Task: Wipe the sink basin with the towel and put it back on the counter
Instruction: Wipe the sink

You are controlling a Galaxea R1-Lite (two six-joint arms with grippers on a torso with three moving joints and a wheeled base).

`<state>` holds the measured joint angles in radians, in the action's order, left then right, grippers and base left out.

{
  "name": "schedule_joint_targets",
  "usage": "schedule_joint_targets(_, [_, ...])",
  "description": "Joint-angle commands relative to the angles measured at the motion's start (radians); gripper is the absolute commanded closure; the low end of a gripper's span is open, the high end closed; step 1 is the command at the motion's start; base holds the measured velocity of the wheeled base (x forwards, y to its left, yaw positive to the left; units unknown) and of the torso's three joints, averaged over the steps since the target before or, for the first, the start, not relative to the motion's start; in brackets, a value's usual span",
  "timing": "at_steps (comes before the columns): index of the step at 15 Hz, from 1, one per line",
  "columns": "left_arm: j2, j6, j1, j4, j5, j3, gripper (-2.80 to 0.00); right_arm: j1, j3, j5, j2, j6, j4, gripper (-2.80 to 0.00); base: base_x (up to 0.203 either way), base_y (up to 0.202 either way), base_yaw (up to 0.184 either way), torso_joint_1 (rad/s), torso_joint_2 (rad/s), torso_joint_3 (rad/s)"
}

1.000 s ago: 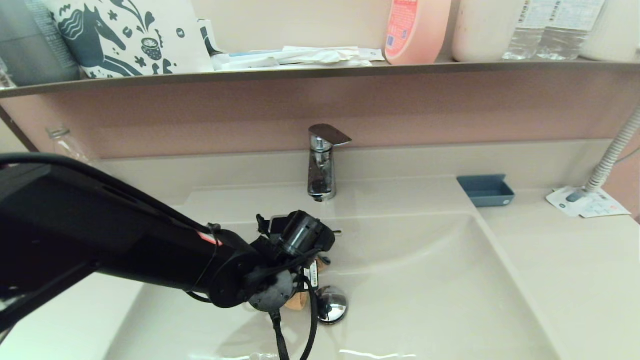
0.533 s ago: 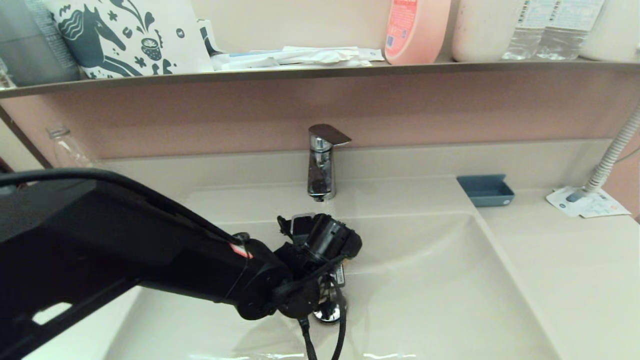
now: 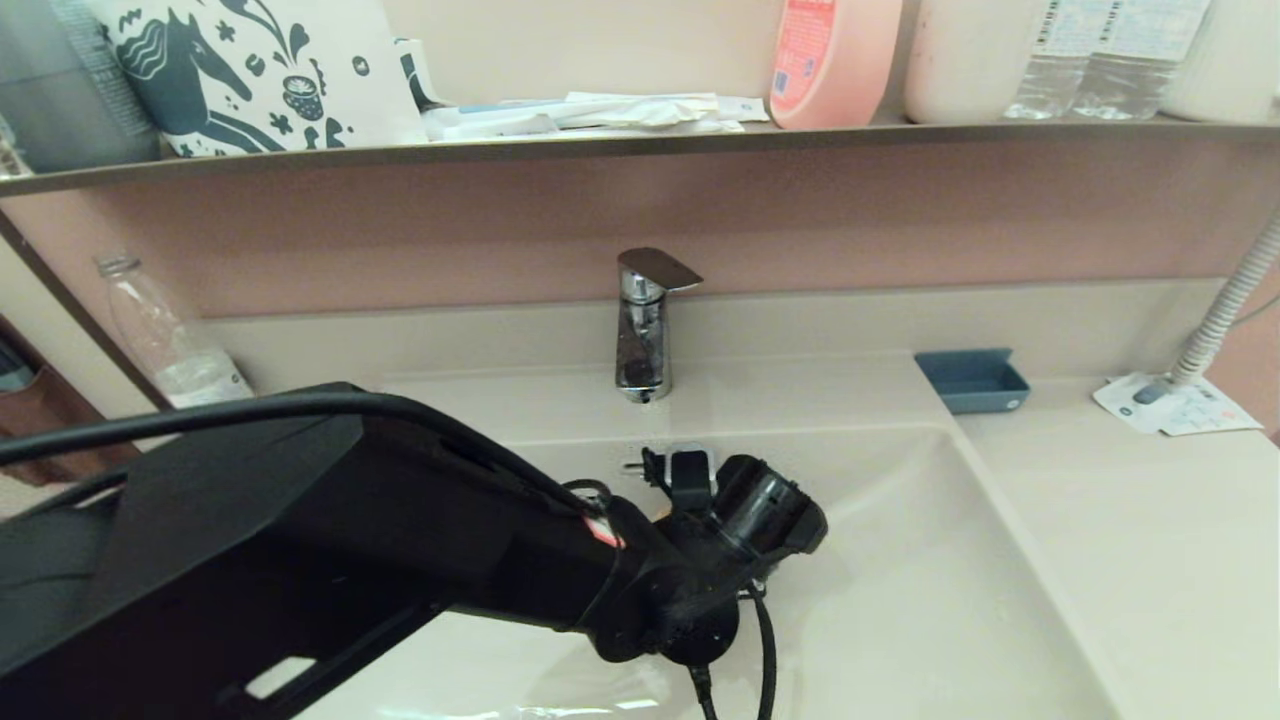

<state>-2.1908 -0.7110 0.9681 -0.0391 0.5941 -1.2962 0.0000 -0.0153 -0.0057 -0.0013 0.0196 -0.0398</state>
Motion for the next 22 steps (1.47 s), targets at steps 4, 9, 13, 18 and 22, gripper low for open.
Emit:
schedule_joint_targets(4, [-0.016,-0.1,0.158,-0.332,-0.022,-0.172,0.0,0.0,0.0,0.0,0.001,0.0,0.0,0.0,0.0,0.0,0.0,0.0,0.0,0.0])
schedule_joint_targets(9, [0.04,-0.194,0.212,-0.458,-0.074,-0.067,0.0,0.0,0.0,0.0,0.001,0.0,0.0,0.0,0.0,0.0,0.0,0.0,0.0,0.0])
schedule_joint_targets(13, [0.094,-0.221,0.186,-0.428,-0.072,0.126,0.0,0.0,0.0,0.0,0.001,0.0,0.0,0.0,0.0,0.0,0.0,0.0,0.0,0.0])
schedule_joint_targets(18, [0.234,-0.196,0.138,-0.289,-0.072,0.429,0.0,0.0,0.0,0.0,0.001,0.0,-0.001,0.0,0.0,0.0,0.0,0.0,0.0,0.0])
schedule_joint_targets(22, [0.349,-0.076,0.033,-0.161,-0.071,0.615,0.0,0.0,0.0,0.0,0.001,0.0,0.0,0.0,0.0,0.0,0.0,0.0,0.0,0.0])
